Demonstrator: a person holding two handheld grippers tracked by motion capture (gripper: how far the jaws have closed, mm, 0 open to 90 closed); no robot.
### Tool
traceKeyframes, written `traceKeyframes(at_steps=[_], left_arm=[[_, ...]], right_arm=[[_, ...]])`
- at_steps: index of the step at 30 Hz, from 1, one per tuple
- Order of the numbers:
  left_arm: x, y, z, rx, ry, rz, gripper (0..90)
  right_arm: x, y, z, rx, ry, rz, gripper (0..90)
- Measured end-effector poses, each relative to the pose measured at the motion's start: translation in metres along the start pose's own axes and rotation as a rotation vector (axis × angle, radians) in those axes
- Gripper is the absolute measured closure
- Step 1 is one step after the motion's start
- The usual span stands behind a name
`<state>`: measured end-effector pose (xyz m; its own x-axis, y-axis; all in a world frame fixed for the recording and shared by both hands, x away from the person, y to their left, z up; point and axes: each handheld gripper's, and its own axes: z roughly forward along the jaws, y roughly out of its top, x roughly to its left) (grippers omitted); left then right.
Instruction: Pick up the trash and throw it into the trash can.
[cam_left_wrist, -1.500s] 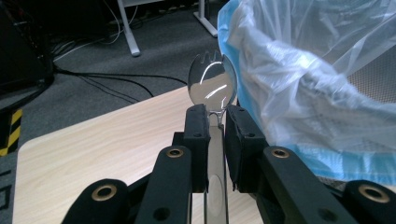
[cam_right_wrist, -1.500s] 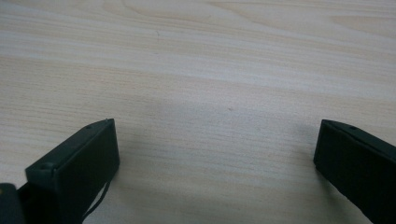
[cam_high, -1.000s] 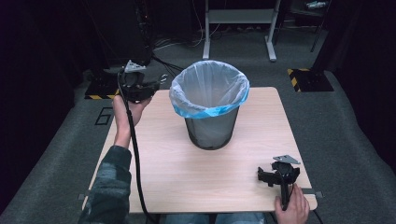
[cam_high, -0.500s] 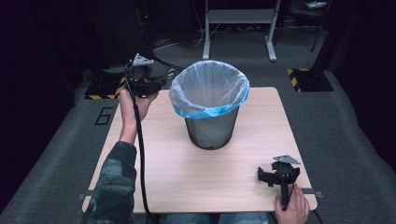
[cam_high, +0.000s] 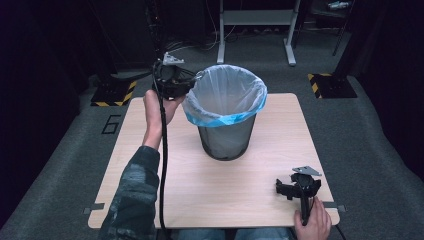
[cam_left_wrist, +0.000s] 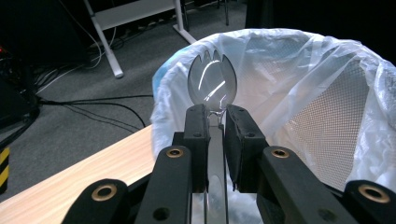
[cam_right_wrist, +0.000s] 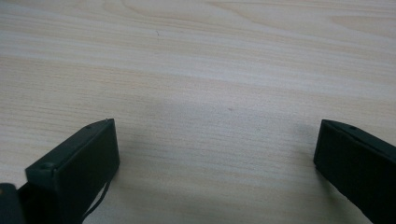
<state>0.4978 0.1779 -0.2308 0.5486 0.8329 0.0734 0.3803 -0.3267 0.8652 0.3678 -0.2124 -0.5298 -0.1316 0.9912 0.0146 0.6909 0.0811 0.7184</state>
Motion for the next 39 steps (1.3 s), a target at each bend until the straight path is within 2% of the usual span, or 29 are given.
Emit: traceKeyframes(at_steps=[18, 20, 26, 31, 35, 37, 39], left_arm=[[-0.021, 0.015, 0.03, 0.027, -0.032, 0.022, 79.1], [-0.025, 0.017, 0.036, 0.039, -0.031, 0.04, 79.1], [-0.031, 0.02, 0.048, 0.058, -0.037, 0.049, 79.1], [-0.034, 0.022, 0.057, 0.068, -0.038, 0.037, 78.0], [-0.033, 0.02, 0.058, 0.093, -0.035, 0.01, 44.1], [-0.029, 0.017, 0.05, 0.096, -0.042, -0.005, 31.5], [-0.027, 0.016, 0.046, 0.092, -0.049, -0.013, 23.4]], right_arm=[[0.0, 0.0, 0.0, 0.0, 0.0, 0.0, 0.0], [0.0, 0.0, 0.0, 0.0, 0.0, 0.0, 0.0], [0.0, 0.0, 0.0, 0.0, 0.0, 0.0, 0.0], [0.0, 0.0, 0.0, 0.0, 0.0, 0.0, 0.0], [0.0, 0.0, 0.0, 0.0, 0.0, 0.0, 0.0], [0.0, 0.0, 0.0, 0.0, 0.0, 0.0, 0.0], [0.0, 0.0, 0.0, 0.0, 0.0, 0.0, 0.0]])
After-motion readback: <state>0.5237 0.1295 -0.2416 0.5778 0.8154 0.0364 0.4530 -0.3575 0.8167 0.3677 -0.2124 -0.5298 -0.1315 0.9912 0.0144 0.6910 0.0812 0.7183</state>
